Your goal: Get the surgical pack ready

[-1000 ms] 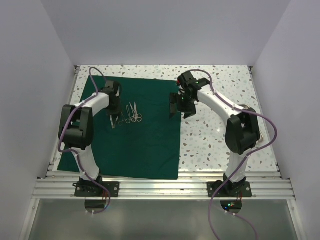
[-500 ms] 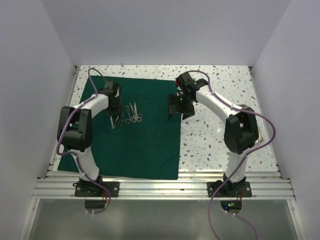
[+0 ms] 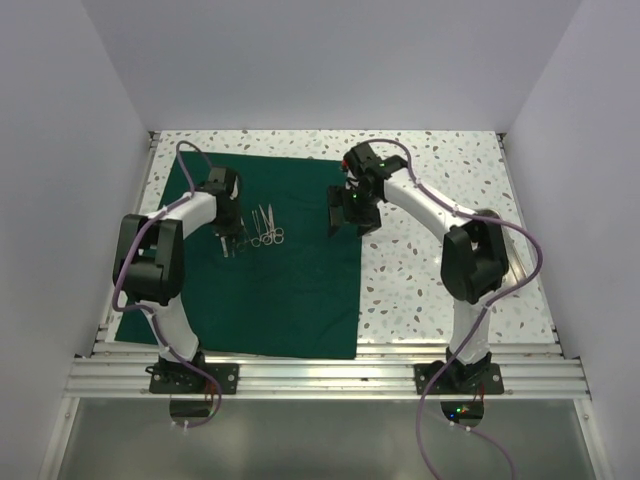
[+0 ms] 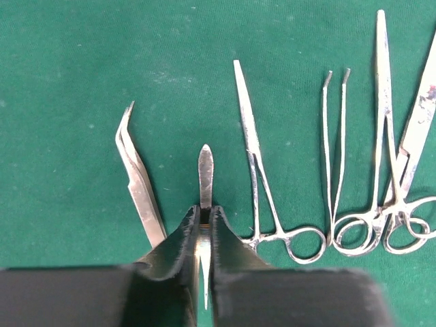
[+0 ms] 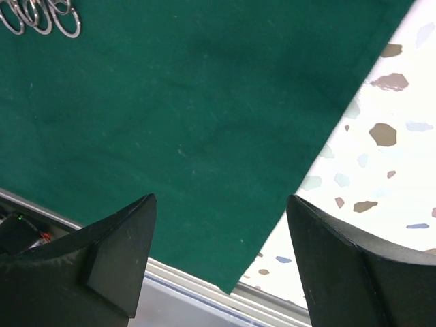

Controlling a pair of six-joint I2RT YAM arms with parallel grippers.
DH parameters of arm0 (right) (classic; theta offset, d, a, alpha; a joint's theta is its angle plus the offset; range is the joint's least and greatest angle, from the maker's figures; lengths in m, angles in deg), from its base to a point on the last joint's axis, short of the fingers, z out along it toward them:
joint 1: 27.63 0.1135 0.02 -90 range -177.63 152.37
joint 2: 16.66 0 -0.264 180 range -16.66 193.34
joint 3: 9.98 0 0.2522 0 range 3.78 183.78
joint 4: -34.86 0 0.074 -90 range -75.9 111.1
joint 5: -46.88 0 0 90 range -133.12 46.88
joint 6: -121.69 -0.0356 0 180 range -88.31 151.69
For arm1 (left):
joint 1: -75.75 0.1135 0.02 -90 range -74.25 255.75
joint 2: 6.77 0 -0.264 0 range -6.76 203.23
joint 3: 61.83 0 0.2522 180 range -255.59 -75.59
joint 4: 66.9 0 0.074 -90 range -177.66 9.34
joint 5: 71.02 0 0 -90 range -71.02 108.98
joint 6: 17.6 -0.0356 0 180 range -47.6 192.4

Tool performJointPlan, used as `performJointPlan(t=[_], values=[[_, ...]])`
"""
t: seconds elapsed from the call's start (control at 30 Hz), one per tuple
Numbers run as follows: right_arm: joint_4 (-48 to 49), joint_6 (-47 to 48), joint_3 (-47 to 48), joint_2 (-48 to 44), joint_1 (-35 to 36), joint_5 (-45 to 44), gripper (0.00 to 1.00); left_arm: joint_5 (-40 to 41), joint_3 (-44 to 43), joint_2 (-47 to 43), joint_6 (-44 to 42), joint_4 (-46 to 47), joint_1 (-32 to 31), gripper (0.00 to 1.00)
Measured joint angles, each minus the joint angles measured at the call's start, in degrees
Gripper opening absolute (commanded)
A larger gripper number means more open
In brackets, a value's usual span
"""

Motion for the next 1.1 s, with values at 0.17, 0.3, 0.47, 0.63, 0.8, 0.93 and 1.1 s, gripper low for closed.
performJointPlan(t=[0.17,0.3,0.47,0.63,0.8,0.93,1.1], values=[[0.20,-0.48,3.32,2.34,1.42,1.42,0.81,-0.28,-0.02,-0.20,-0.02,-0.07,0.00,0.00],[2.40,-2.05,7.28,4.81,2.27,6.64,0.79,-3.56,-0.92,-1.95,0.04,-3.02,0.00,0.00],[12.59,-11.32,8.74,7.19,2.93,14.86,0.74,-17.07,-1.29,-9.92,1.60,-2.10,0.00,0.00],[20.70,-19.98,8.41,7.67,3.65,16.76,0.67,-33.20,9.94,-19.65,7.58,7.76,-0.13,0.00],[24.44,-24.02,8.41,7.74,4.94,17.35,0.63,-40.72,14.75,-19.65,11.13,10.43,-0.72,0.00],[24.70,-25.22,8.41,8.55,6.67,17.75,0.58,-43.32,14.75,-19.65,12.20,13.07,-0.98,0.00],[24.24,-25.51,8.39,10.29,8.39,17.51,0.54,-44.33,14.69,-19.65,12.55,13.86,-1.22,0.00]])
